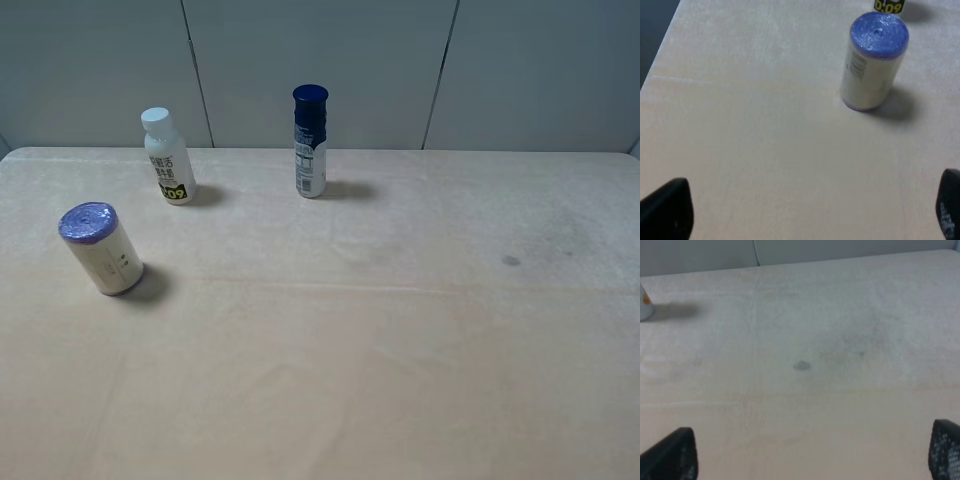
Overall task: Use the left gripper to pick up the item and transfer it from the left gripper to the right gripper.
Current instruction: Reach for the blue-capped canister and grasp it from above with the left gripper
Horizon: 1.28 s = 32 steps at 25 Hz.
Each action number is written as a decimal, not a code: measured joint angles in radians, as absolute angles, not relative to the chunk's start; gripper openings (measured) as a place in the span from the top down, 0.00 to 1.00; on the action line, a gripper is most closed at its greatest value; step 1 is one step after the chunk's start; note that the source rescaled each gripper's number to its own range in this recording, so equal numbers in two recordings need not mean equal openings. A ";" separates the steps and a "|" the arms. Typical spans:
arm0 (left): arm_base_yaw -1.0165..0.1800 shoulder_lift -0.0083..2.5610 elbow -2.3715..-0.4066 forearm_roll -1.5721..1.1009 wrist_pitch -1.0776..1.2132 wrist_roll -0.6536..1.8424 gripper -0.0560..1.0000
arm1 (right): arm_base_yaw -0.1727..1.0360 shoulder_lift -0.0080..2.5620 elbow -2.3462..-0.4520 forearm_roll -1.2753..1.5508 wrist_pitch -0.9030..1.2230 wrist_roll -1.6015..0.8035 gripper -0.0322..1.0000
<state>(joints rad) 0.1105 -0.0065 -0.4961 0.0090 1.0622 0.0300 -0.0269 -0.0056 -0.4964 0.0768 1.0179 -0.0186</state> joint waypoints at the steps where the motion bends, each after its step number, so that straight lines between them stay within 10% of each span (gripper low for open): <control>1: 0.110 -0.006 -0.496 0.009 1.062 0.030 0.08 | -0.027 -0.006 -0.496 0.077 1.018 -0.019 0.00; 32: -0.055 1.264 -0.907 -0.005 0.897 0.012 0.00 | -0.027 -0.006 -0.496 0.080 1.019 -0.019 0.00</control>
